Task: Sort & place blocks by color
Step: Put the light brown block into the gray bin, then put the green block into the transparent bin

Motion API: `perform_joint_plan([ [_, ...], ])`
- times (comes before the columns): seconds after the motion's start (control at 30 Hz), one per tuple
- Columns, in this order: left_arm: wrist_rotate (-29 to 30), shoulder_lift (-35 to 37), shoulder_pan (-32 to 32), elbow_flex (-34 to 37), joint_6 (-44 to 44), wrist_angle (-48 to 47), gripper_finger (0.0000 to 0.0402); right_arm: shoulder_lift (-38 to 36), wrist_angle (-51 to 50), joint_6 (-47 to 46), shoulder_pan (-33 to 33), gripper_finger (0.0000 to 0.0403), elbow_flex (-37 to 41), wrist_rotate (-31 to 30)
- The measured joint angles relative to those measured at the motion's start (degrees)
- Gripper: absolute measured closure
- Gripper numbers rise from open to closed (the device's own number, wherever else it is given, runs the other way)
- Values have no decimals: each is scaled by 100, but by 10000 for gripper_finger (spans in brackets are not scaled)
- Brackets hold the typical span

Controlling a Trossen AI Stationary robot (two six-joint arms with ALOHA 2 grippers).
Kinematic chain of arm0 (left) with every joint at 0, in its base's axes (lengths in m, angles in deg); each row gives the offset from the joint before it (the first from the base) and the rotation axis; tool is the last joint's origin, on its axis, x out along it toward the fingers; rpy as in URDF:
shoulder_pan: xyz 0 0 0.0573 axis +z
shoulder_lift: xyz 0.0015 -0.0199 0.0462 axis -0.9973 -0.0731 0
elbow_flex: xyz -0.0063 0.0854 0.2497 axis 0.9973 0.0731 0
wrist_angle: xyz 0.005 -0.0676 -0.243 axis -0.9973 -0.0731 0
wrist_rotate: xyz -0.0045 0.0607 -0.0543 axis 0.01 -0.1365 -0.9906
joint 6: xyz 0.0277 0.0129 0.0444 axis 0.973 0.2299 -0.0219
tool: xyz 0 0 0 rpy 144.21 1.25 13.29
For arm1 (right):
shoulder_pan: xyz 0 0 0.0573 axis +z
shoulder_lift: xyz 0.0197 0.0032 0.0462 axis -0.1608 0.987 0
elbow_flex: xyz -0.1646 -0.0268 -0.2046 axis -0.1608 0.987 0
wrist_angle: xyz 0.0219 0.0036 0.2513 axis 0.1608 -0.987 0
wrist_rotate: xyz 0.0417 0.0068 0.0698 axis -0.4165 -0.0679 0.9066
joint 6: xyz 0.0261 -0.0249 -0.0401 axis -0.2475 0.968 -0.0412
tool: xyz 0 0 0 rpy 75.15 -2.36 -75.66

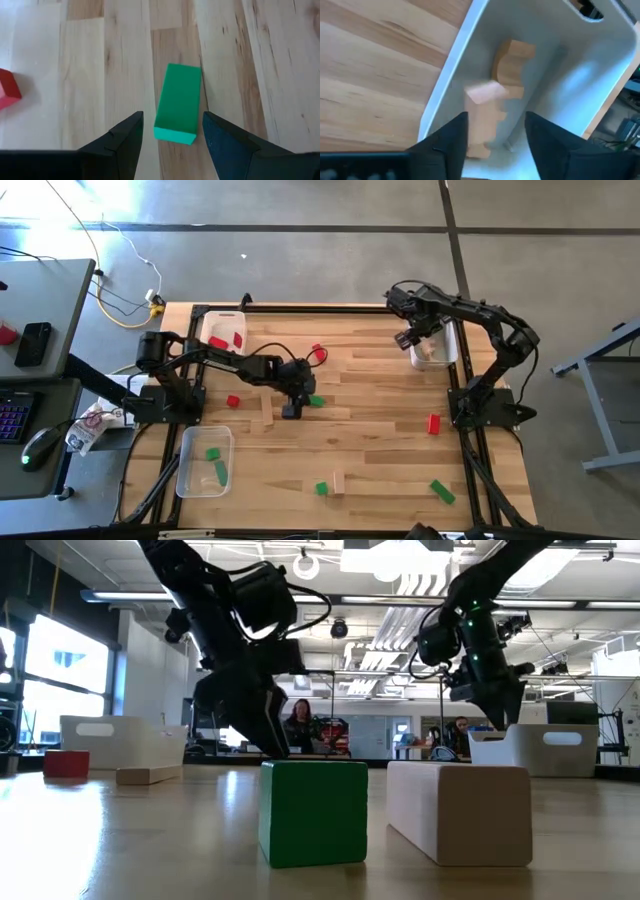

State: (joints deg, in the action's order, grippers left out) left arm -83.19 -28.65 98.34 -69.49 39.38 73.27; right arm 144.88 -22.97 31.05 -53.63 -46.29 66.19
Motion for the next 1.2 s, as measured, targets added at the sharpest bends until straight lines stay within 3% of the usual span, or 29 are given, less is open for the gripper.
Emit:
perform_joint_plan([
  [0.23,-38,0,-16,0,366,44,208,0,-15,-274,28,171,0,-98],
  [0.93,-146,-472,28,-1,518,361,211,-2,-15,-334,28,169,0,23],
  [1.2,-170,-458,26,-4,685,346,281,-4,-107,-321,226,169,2,-132],
])
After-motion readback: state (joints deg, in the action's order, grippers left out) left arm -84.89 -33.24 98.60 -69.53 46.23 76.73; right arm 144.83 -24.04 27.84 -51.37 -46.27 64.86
